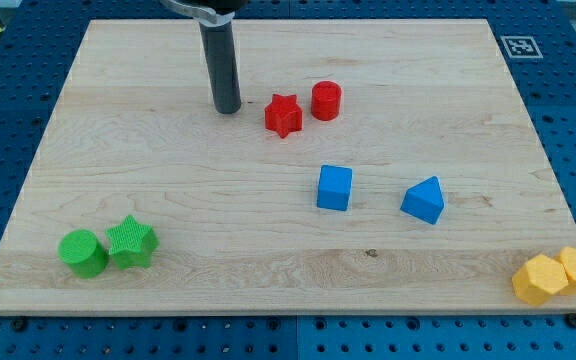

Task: Move the red star left to the red circle

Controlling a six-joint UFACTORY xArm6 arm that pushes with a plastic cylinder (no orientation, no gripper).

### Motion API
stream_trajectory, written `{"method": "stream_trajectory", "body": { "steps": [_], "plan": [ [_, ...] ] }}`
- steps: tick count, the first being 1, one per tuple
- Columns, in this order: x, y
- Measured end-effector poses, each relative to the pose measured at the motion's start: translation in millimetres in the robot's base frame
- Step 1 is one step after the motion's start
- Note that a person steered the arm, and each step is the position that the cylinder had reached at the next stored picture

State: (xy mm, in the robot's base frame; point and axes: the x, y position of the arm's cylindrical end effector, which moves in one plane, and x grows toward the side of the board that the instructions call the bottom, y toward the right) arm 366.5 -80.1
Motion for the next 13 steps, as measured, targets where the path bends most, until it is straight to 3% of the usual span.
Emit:
{"method": "stream_trajectory", "body": {
  "steps": [1,3,4,6,8,9,12,13],
  "plan": [
    [3.8,13.2],
    [55.8,0.8],
    [73.1,21.2],
    [73.1,58.4],
    [29.0,97.8],
    [27.1,105.9],
    [68.4,100.6],
    [72.7,130.8]
  ]
}}
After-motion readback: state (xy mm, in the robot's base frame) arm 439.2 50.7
